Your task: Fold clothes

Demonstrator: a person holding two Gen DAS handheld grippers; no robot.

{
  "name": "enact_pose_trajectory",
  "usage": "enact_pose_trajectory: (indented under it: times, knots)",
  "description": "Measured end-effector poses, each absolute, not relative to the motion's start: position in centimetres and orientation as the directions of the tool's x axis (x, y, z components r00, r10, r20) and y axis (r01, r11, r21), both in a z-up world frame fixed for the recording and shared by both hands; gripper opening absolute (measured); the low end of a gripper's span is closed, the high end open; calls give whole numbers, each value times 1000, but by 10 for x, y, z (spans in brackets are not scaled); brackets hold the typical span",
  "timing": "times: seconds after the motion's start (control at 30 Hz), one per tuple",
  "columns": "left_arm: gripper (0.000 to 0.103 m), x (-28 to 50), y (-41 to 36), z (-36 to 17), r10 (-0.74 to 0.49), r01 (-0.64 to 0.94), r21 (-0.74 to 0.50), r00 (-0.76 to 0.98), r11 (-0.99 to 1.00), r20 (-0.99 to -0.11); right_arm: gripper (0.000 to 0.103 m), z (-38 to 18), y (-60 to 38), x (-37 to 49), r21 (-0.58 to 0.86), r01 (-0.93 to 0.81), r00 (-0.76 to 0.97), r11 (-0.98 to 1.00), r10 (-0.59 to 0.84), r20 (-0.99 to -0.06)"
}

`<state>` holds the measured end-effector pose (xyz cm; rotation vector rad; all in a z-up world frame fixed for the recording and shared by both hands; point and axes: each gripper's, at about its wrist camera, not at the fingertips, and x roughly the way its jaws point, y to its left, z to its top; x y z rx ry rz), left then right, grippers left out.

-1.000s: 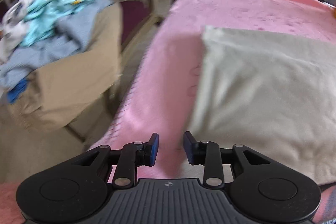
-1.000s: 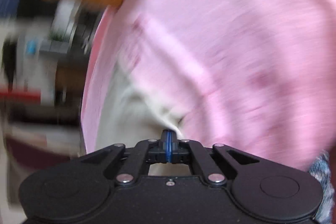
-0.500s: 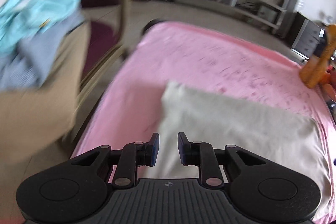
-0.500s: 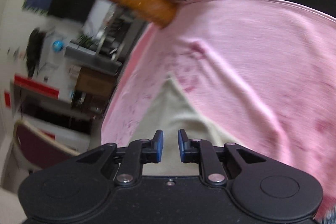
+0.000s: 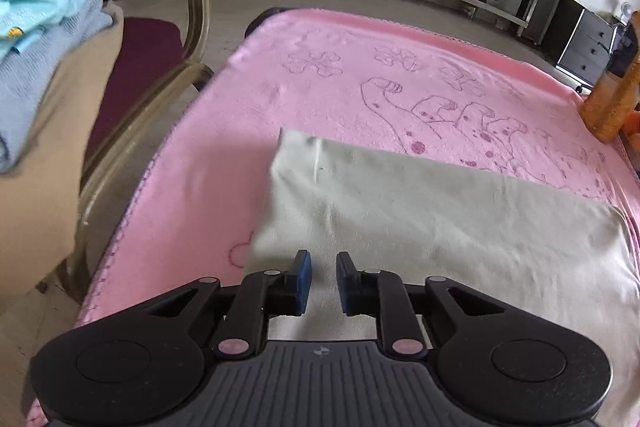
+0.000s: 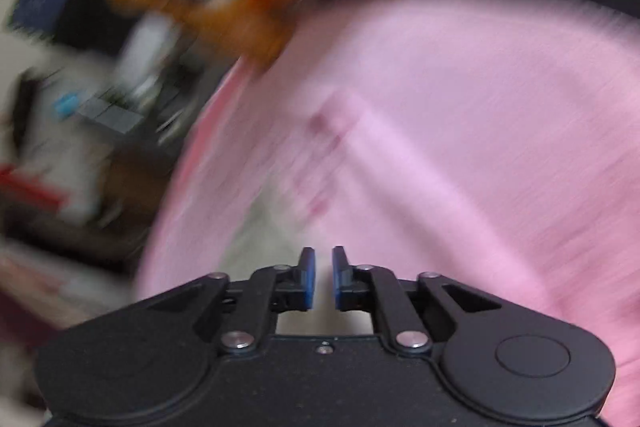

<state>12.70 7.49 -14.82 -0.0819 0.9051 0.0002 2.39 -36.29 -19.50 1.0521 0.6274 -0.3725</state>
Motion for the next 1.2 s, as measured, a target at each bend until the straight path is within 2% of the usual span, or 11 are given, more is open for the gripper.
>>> enact_pose_trajectory:
  times: [0.13,0.27,0.3,0.33,0.5,0.53,0.6,0.73,0.97,1.13,1.2]
  knots:
    - [17,102,59,-135,-54,81,-1,650,997,-758,19,-188,-362,11,813,413,833,410,192,-519]
    - [22,77,40,-137,-82,176,43,643,983,-762,20,-191,-342,10,803,388,744,453,360,-562]
    - [23,74,39,-139,-73,178,55,638,982,-767,15,-194,-341,8,773,422,714,473,351,-605]
    - [23,72,41,-139,-60,167,61,635,984,-770,0,-195,-345,3,752,457,708,475,317,-631]
    - [22,63,66,-129,-11,74,46,638,996,-770,8,-174,-374,-29,601,616,691,510,17,-723]
    - [22,60,74,-126,0,47,39,641,998,-767,9,-172,-377,-33,631,591,713,502,40,-700]
    - [22,56,91,-120,24,-21,14,645,1000,-764,13,-173,-377,-35,740,489,764,463,182,-619]
    - [19,56,127,-117,38,-156,-79,630,985,-776,14,-184,-359,-28,794,432,735,428,343,-585]
    - [14,69,143,-142,-217,-140,-346,552,928,-805,12,-201,-371,-36,777,518,706,356,335,-624]
    - [22,65,130,-151,-76,-166,-176,483,970,-872,8,-188,-363,-37,712,521,674,471,286,-682]
    - [19,55,125,-146,73,-196,-27,485,980,-872,9,-175,-359,-42,633,541,656,554,194,-730]
